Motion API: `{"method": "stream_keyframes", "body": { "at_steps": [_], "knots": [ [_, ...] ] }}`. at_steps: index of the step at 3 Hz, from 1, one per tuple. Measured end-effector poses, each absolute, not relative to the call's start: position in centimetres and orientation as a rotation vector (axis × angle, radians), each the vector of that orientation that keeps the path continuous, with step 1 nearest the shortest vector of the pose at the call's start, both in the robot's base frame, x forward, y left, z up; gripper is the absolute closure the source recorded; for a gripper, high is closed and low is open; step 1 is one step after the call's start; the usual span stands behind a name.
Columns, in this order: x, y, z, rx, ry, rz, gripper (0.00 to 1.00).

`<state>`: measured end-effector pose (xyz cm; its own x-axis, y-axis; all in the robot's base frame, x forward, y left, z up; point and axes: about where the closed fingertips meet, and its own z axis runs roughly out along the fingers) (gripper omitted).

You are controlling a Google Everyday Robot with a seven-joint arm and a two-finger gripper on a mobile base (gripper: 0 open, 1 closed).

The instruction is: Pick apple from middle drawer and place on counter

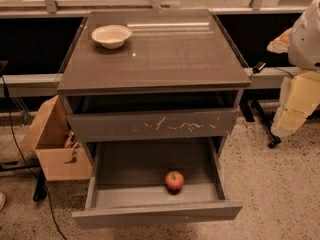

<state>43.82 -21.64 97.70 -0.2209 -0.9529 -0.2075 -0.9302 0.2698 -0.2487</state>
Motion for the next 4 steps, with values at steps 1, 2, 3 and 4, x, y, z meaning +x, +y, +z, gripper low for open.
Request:
{"method": "stream_keyframes", "body": {
  "at_steps": [1, 2, 3, 4],
  "knots": [
    [43.8, -21.6, 97.7, -1.723, 2.23, -0.101, 0.0],
    [44.4, -20.2, 94.4, -1.689, 2.244, -0.025, 0.0],
    [44.9, -17.0, 88.8, -1.611, 2.271, 0.14, 0.0],
    [45.2, -14.5, 84.6, -1.543, 2.265, 0.282, 0.0]
  ]
}}
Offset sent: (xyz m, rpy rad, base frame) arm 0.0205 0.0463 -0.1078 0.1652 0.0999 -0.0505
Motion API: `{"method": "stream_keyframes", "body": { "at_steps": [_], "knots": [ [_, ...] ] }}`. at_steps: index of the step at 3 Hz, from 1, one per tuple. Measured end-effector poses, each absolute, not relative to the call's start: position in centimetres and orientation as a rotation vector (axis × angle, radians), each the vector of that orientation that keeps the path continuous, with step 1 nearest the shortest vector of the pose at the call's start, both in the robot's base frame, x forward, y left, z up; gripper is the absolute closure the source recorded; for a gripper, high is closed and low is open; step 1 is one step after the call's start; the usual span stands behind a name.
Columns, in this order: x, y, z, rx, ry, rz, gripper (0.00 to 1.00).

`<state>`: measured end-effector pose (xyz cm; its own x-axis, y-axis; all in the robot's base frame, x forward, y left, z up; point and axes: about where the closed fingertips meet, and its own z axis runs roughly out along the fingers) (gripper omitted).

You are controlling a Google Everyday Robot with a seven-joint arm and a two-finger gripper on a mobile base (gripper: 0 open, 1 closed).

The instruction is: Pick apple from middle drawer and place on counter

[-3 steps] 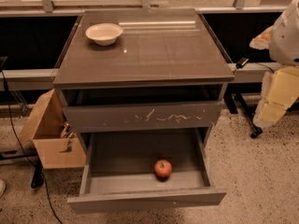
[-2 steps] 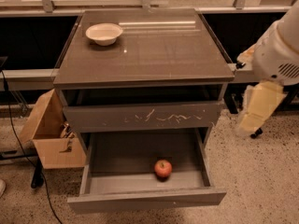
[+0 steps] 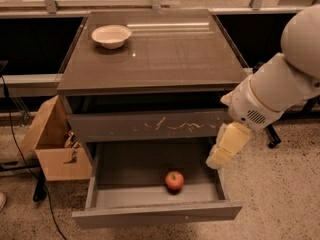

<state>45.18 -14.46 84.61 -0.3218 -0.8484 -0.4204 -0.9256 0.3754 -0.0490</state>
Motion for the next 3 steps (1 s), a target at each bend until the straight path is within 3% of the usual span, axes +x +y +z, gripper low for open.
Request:
{"method": "stream_keyframes", "body": {
  "at_steps": [2, 3],
  "knots": [
    [45.3, -14.4, 84.9, -1.545, 2.26, 0.271, 0.0],
    [45.2, -13.8, 80.6, -1.528, 2.286, 0.275, 0.0]
  ]
}}
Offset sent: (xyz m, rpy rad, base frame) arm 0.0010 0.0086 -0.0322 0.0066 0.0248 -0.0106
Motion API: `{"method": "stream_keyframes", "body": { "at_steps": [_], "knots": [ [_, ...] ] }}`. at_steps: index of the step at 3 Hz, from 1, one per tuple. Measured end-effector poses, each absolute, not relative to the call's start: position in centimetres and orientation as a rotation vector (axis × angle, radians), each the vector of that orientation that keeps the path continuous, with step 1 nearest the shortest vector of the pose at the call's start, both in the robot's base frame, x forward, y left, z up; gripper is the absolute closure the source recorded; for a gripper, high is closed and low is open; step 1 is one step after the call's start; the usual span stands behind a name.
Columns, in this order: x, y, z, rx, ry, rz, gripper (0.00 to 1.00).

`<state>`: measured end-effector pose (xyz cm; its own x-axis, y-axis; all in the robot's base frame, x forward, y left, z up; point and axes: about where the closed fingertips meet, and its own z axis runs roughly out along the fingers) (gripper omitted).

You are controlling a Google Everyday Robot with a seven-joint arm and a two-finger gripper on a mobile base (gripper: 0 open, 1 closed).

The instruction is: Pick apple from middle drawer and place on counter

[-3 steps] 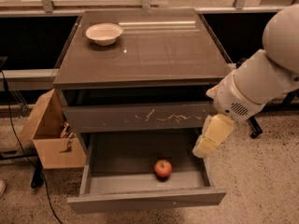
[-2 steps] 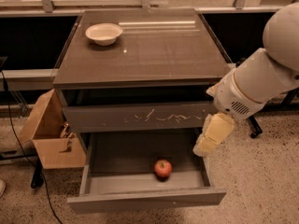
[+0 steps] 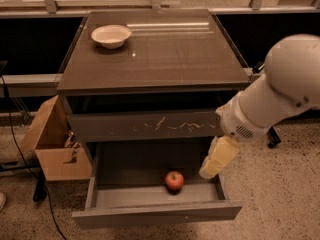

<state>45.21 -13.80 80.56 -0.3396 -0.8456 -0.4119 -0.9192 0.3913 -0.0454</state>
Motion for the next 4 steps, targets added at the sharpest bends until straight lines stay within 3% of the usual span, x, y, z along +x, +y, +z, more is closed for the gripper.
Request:
{"method": "stream_keyframes", "body": {
  "at_steps": [3, 4],
  "knots": [
    [46.7, -7.8, 61.5, -1.405, 2.254, 0.564, 0.0],
    [46.8, -7.8, 61.3, -1.404, 2.255, 0.562, 0.0]
  ]
}}
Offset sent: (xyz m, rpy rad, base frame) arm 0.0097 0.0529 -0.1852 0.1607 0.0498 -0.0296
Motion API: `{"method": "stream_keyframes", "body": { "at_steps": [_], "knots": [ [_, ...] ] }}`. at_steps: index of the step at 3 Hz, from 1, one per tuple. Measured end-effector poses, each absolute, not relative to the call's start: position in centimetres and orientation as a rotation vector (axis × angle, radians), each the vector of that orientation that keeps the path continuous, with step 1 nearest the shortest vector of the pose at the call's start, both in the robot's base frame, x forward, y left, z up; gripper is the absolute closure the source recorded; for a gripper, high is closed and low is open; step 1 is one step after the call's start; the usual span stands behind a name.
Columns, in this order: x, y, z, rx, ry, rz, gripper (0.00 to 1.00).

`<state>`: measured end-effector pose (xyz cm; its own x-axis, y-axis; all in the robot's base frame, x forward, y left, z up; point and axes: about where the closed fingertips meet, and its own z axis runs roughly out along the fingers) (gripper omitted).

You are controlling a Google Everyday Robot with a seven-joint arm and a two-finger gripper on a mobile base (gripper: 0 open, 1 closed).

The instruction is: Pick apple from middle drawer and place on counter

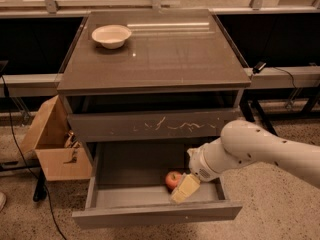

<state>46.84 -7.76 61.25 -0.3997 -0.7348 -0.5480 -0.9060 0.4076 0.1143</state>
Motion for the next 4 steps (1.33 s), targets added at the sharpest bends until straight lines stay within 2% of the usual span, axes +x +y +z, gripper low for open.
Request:
{"method": "stream_keyframes", "body": {
  "at_steps": [2, 4],
  "knots": [
    [50.3, -6.7, 56.5, -1.393, 2.219, 0.527, 0.0],
    [56.0, -6.9, 48.2, -1.247, 2.159, 0.613, 0.0]
  ]
}}
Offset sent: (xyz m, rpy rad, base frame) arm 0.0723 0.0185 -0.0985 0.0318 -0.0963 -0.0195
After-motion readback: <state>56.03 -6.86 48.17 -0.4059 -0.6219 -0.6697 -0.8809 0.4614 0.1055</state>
